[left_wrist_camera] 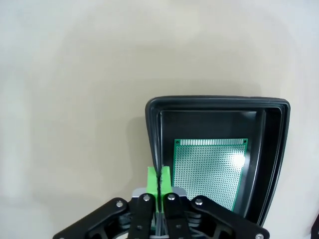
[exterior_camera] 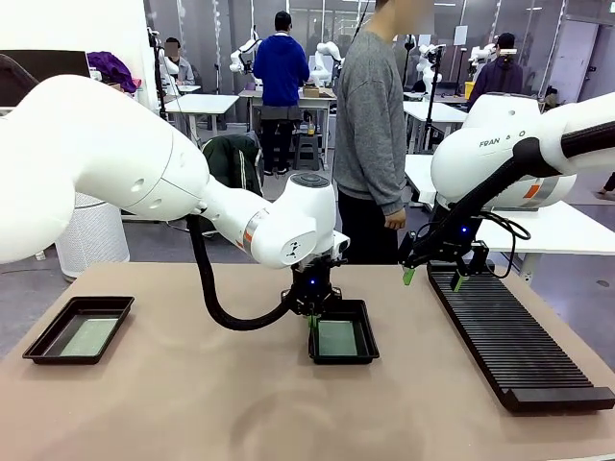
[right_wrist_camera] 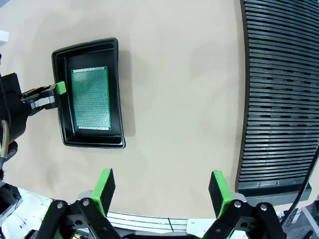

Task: Inspect and transfer BCBs to ESD trays.
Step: Pick up the ESD tray and place it on the left side of the table.

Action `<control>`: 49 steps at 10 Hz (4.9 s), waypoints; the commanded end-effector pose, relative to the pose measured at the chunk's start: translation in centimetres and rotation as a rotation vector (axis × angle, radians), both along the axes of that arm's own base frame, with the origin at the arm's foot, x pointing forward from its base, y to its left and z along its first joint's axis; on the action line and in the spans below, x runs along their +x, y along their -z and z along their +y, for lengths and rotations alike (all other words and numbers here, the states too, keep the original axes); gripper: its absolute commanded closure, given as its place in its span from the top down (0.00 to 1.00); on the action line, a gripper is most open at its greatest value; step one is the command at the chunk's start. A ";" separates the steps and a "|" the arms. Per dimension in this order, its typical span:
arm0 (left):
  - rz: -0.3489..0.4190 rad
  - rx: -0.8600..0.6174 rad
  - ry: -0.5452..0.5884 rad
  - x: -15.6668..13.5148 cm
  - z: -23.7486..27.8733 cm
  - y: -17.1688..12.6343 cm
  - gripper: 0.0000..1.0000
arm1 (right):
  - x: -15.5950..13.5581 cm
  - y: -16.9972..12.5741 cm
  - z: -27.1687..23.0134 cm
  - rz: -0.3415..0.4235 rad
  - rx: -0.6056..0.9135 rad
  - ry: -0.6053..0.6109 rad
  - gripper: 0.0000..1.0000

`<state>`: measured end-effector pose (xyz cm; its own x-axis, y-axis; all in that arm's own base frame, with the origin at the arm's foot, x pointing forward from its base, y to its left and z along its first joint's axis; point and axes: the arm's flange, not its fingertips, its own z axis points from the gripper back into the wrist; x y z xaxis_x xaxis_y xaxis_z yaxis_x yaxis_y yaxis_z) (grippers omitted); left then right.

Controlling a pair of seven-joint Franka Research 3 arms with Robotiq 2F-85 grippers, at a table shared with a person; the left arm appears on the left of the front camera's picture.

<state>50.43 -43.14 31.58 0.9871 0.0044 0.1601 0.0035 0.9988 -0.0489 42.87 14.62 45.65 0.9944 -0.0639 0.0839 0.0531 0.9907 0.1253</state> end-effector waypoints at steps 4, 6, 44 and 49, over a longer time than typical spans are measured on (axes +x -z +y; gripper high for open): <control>0.002 -0.007 0.014 -0.2 3.4 -0.4 0.03 | 0.0 0.0 0.1 0.000 -0.001 -0.001 1.00; 0.002 -0.024 0.036 -0.6 6.3 -0.9 0.03 | 0.0 0.0 0.1 0.000 -0.001 -0.001 1.00; 0.038 -0.004 -0.012 -0.4 37.1 -2.0 1.00 | 0.0 0.0 0.1 0.000 -0.001 -0.001 1.00; 0.026 -0.006 0.024 -1.2 36.7 -3.8 1.00 | 0.0 0.0 0.1 0.000 -0.001 -0.001 1.00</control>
